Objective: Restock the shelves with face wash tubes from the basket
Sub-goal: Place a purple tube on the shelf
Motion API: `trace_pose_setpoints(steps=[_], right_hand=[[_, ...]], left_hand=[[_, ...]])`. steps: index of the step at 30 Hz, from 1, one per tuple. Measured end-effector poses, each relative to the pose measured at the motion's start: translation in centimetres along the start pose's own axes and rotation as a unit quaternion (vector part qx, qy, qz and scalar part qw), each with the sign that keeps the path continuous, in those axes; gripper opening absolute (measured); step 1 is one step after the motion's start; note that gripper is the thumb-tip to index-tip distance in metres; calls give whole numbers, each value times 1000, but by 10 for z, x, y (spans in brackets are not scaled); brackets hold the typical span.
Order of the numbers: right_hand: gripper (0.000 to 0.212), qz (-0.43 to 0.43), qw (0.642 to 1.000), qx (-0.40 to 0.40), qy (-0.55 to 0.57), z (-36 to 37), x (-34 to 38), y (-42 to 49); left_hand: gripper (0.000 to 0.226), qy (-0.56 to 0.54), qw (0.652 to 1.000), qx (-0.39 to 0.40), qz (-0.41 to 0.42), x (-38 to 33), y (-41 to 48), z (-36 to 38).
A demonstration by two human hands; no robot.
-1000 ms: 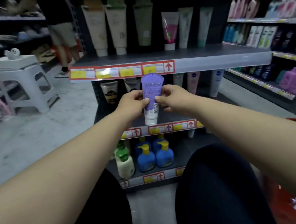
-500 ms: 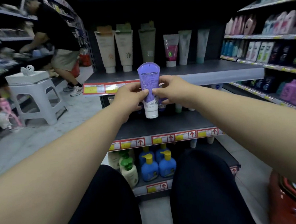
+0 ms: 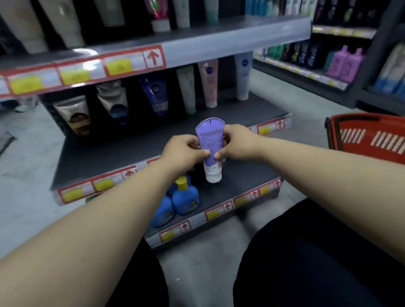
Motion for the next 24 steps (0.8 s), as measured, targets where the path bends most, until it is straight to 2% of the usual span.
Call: trace_pose_setpoints(steps=[3,7,12,19,24], right_hand=[[32,40,999,10,-9,14,-59,17],[41,78,997,9,-6,32,-120,49],[44,112,994,3,19,61,-178,95],[42,115,992,32,30,102,-204,136],[41,129,989,54,44,122,-206,145]], left_hand=[[10,-12,999,26,-32,41,33,43],[17,-3,997,12,-76,88,71,80],[20,-57,988,0,-142,143,104,106],[16,-81,973,-40,-211,205,123,108],[23,-55,970,-60,-229,206,115,99]])
Point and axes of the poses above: each hand's wrist, its own y-axis towards the middle knuckle, its own z-axis out of the palm, x = y × z, the point moved 9 cm from there along y, towards the middle knuckle, and after that the axes turned 10 degrees about x, right-handed, at the moved point
